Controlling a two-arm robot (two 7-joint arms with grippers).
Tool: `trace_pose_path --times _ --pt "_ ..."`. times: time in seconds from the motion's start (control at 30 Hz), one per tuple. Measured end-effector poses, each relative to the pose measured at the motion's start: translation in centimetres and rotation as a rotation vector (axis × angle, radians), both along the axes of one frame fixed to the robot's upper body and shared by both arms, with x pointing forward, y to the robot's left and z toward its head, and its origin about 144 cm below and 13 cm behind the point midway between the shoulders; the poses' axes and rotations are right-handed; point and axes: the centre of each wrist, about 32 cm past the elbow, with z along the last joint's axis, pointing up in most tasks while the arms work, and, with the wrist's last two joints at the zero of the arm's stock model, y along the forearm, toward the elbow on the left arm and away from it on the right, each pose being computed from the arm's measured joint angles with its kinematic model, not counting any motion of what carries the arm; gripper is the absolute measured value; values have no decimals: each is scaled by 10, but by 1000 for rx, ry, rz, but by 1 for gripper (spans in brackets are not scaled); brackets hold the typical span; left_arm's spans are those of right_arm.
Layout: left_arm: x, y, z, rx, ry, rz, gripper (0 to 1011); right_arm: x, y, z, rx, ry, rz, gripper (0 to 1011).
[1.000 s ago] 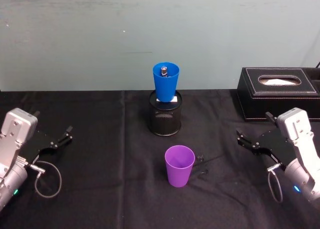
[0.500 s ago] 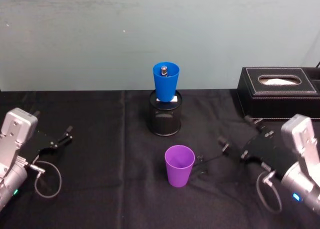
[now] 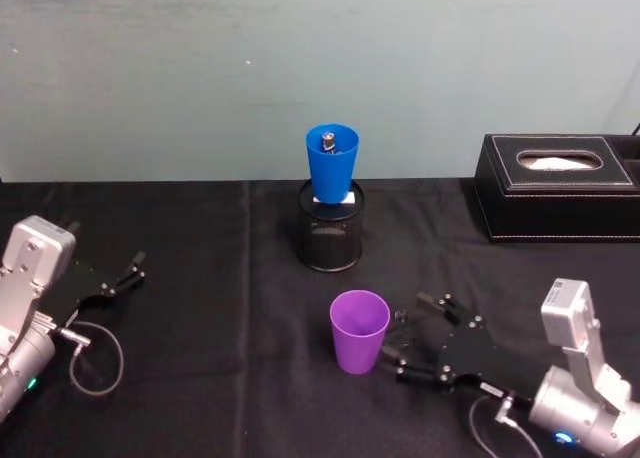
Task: Pick up one cup with a gripper and tap it against the other cup.
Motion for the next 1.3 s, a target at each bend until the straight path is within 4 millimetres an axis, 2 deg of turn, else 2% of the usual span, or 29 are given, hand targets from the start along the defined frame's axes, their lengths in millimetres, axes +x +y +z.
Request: trace_pose_path --times 0.47,0.97,1.3 --pt "0 0 0 0 0 0 1000 16 17 -15 72 52 72 1003" --pt "0 0 0 0 0 0 1000 34 31 -13 60 73 83 1003" --pt "0 0 0 0 0 0 1000 38 43 -12 64 79 104 1003"
